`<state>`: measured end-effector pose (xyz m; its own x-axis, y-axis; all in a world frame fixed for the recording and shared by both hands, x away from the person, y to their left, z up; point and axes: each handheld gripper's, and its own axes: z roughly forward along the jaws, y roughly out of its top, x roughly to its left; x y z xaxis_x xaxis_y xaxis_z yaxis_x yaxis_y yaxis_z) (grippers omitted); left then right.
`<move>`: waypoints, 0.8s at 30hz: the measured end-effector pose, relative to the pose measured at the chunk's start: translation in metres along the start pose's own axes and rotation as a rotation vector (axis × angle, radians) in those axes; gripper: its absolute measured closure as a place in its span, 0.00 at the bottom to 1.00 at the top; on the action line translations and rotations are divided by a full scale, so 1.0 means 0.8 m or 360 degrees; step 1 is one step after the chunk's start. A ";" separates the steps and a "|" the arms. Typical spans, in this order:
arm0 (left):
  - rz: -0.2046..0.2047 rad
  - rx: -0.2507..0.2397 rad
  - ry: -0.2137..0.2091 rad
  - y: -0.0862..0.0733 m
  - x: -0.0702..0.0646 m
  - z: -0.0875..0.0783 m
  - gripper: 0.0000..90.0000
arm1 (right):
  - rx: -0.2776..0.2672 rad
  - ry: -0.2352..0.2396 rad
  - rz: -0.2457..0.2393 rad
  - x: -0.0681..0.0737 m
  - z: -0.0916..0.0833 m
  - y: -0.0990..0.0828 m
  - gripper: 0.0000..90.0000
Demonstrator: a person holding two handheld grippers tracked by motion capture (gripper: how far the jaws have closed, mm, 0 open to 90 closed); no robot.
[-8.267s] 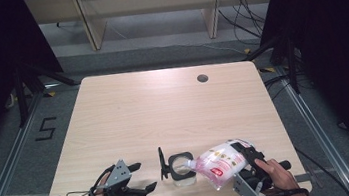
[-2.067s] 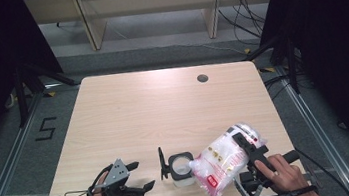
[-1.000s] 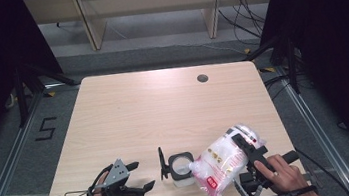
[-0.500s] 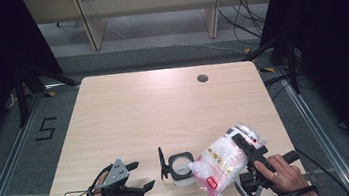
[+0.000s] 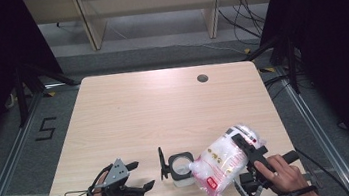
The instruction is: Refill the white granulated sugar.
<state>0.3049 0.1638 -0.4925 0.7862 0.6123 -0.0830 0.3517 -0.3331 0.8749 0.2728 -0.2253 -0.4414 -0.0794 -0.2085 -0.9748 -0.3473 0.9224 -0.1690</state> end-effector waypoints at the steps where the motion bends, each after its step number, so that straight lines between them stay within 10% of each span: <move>1: -0.0007 -0.0005 -0.0005 0.000 0.000 0.001 0.18 | 0.0001 -0.0002 0.0006 0.001 0.000 0.000 0.45; 24: -0.0016 -0.0001 -0.0007 -0.001 0.000 0.001 0.18 | 0.0000 -0.0019 0.0046 -0.001 0.000 -0.004 0.45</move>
<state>0.3051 0.1633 -0.4935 0.7848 0.6126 -0.0940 0.3594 -0.3263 0.8743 0.2737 -0.2284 -0.4403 -0.0783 -0.1780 -0.9809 -0.3449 0.9280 -0.1408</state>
